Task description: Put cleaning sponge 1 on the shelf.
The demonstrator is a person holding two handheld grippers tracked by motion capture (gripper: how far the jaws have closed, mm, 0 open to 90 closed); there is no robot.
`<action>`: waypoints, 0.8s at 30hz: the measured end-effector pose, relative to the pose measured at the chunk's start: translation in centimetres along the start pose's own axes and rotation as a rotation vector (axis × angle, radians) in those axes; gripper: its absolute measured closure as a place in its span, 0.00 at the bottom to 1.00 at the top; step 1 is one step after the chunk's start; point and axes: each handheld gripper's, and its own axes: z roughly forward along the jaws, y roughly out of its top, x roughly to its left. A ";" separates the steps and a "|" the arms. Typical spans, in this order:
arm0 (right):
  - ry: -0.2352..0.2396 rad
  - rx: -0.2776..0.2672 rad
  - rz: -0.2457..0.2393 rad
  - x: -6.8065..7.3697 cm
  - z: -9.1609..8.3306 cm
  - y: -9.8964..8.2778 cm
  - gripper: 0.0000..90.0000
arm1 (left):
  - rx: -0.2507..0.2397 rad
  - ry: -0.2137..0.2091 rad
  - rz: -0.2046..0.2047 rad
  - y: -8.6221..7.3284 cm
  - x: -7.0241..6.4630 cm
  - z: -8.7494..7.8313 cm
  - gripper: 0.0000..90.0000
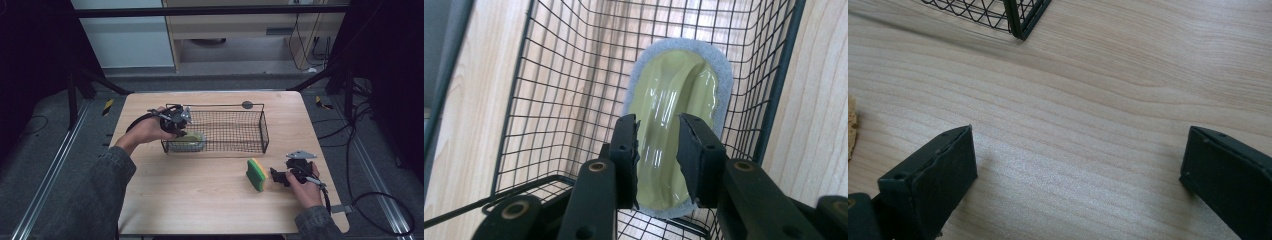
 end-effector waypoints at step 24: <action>0.001 0.000 0.006 0.0 0.0 0.0 0.02 | -0.167 0.194 -0.228 0.4 -1.3 -3.3 0.36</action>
